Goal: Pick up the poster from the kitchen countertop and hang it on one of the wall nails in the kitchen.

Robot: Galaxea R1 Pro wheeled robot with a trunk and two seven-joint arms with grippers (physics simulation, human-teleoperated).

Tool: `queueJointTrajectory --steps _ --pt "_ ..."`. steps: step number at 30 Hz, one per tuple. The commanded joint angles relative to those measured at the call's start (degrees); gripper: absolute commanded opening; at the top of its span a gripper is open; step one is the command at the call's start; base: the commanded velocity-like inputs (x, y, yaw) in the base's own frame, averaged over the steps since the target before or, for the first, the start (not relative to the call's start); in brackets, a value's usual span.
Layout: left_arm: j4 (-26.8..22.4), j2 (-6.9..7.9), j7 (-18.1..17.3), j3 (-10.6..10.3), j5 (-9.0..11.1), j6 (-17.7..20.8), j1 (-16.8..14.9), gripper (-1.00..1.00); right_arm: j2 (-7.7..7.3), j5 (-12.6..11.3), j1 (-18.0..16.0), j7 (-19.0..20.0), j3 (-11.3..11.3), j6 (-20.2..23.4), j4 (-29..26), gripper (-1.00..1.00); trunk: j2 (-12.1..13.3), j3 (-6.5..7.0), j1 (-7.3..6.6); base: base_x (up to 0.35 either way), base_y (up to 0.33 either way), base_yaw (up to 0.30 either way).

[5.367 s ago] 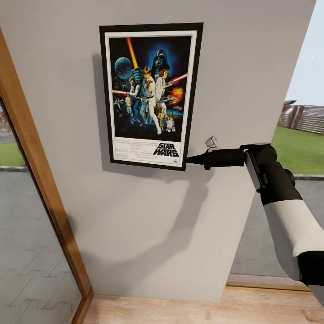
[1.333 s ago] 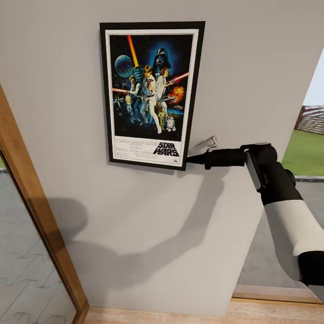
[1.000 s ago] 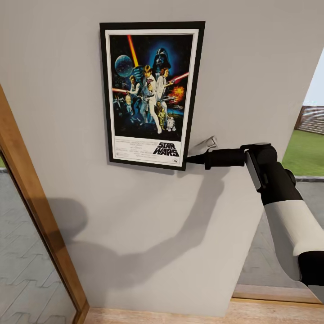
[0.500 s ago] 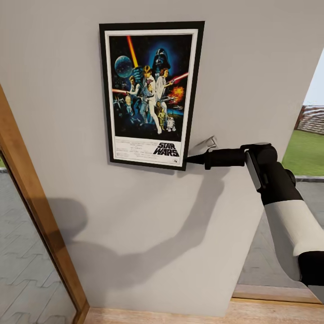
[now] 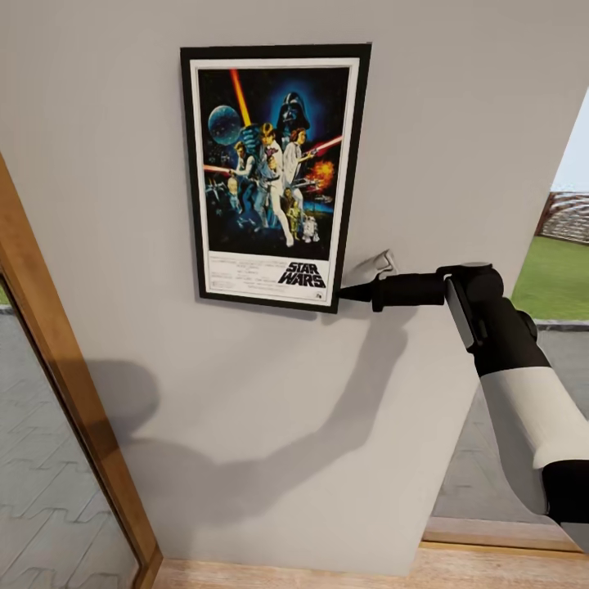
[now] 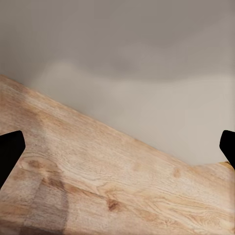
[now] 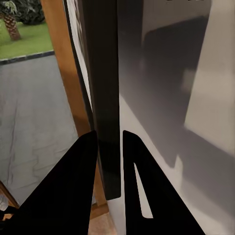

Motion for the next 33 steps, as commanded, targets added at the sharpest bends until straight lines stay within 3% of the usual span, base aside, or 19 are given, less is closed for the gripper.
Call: queueJointTrajectory --steps 1,8,33 --pt "0.1 0.01 -0.1 -0.2 0.1 -0.3 0.0 1.0 -0.04 -0.2 0.0 0.1 0.1 0.3 0.0 -1.0 0.0 -0.03 0.02 0.0 0.0 0.0" --pt "0.1 -0.01 -0.1 -0.2 0.1 -0.3 0.0 1.0 -0.07 -0.2 0.2 0.2 0.1 -2.6 0.0 -1.0 0.0 -0.03 0.02 0.0 0.0 0.0" --pt "0.1 0.01 -0.1 -0.2 0.1 -0.3 0.0 1.0 -0.13 -0.3 3.1 0.3 0.1 -4.6 0.0 -1.0 0.0 -0.03 0.02 0.0 0.0 0.0"
